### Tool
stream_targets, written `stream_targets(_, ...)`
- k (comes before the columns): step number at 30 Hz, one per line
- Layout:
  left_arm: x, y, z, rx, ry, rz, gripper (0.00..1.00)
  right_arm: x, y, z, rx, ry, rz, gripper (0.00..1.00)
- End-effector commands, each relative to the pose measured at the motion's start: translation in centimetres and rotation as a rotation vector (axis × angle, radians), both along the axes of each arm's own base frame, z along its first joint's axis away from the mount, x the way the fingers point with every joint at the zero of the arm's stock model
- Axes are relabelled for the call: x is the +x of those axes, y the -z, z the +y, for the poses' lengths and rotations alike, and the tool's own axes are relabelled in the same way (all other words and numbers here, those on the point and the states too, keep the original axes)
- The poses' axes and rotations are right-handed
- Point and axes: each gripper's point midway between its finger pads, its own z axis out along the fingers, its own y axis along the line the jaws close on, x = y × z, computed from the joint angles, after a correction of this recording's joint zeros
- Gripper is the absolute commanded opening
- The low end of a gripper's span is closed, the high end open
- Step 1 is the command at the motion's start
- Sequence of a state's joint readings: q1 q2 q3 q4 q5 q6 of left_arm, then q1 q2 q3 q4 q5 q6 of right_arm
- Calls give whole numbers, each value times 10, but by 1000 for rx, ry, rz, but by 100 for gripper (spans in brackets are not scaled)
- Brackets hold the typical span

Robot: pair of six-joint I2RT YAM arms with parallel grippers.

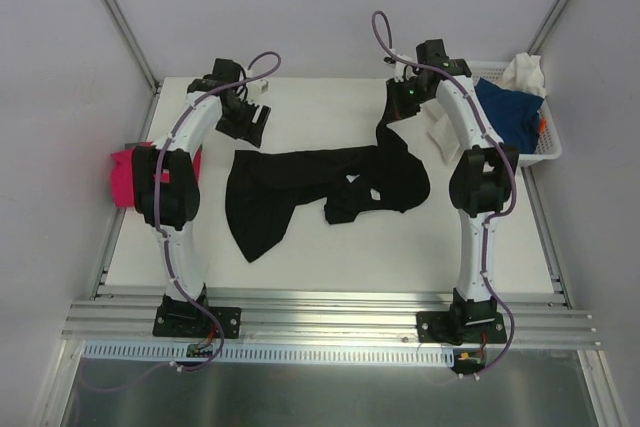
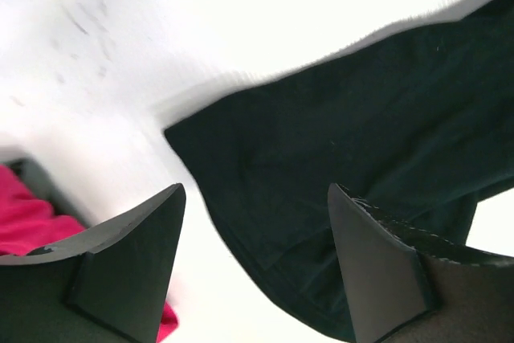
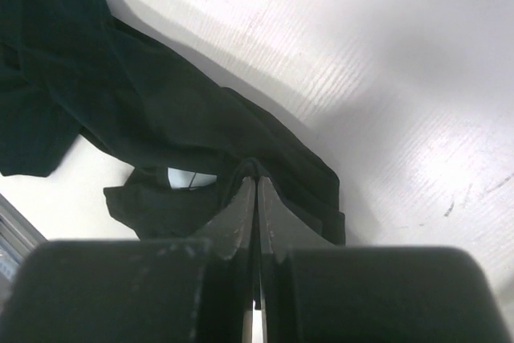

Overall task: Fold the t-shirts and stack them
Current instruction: Flatten the tshirt out

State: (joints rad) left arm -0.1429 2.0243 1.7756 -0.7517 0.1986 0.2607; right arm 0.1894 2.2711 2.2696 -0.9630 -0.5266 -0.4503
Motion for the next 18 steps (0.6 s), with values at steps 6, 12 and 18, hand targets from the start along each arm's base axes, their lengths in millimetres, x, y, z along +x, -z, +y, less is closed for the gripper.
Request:
stream_targets(6, 36, 3, 23, 15, -2, -26, 69, 5, -5, 6, 84, 11, 20, 1)
stream_targets(12, 33, 23, 27, -81, 2, 57, 64, 0, -1, -1, 67, 21, 33, 1)
stream_targets(18, 11, 15, 42, -61, 1, 65, 39, 4, -9, -3, 55, 27, -1, 1)
